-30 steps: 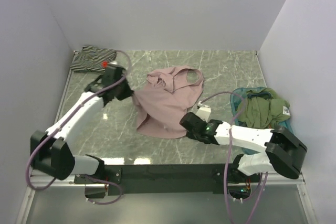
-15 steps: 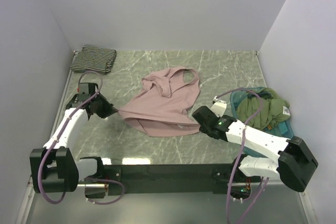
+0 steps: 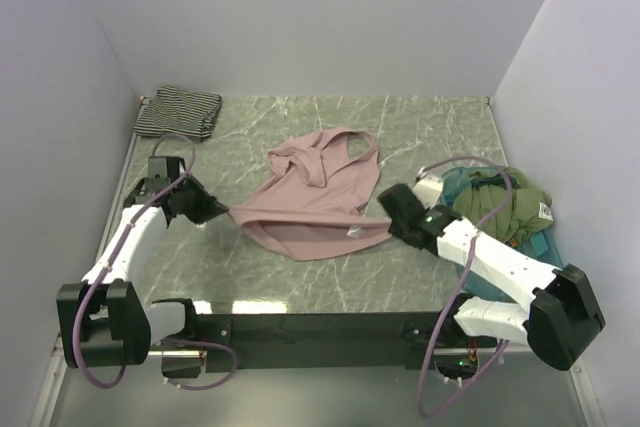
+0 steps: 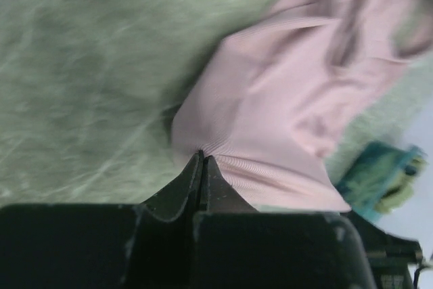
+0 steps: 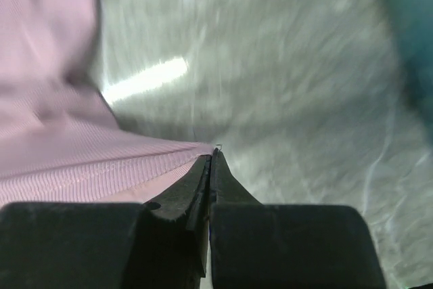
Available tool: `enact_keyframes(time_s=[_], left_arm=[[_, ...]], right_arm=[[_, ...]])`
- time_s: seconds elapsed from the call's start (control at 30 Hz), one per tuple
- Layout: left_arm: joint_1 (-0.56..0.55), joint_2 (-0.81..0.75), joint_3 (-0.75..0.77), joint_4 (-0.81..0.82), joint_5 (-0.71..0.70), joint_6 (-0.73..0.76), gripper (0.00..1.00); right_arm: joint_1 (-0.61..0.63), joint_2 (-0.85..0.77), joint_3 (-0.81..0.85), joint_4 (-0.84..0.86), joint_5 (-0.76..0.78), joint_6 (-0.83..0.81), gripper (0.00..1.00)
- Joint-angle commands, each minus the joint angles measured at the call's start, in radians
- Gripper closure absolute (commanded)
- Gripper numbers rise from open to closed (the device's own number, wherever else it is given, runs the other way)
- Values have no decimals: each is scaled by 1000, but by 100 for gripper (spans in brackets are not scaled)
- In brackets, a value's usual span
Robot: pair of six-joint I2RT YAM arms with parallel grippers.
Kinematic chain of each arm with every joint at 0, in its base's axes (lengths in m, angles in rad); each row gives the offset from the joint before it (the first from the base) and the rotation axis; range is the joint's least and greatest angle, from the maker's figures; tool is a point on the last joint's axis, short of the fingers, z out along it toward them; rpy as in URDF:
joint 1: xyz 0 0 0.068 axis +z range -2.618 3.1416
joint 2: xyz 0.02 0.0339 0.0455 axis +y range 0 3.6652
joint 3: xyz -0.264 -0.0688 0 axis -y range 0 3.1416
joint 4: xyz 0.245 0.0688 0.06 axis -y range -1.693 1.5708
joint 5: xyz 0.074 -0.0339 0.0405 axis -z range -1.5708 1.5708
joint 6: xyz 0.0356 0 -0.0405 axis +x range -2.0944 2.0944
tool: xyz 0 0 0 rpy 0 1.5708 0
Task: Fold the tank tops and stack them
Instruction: Flatten the tank top out
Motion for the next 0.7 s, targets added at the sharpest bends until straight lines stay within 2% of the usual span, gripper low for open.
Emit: enact_keyframes(time_s=[0.0,0.13,0.23,0.3,0.4,0.57,0.6,0.67], left_arm=[[1,-57,133,25,49,12,99],[-112,-64,232,19,48,-40,99],[-128,-80,257,-11,-5,-68,99],[-103,-103,212,-21,-22,-57,99],[-51,-107,91,7,27,-59,99],[-49,-101,-125,105,50,-74,99],[-49,-101,-141,114,47,-74,99],[-49,-101,-165,120,41,-69,99]], right_arm=[[-110,-47,147,-35,98,-107,100],[-286,-38,307,-40,106,-243,100],[-297,17,460,-66,88,-303,100],[-232,95,543,-89,52,-322,100],[-58,248,588,-167,122,-313,100],[152,457,487,-210,103,-250,100],[221,503,475,-212,94,-241,100],[275,530,458,-209,65,-201,100]])
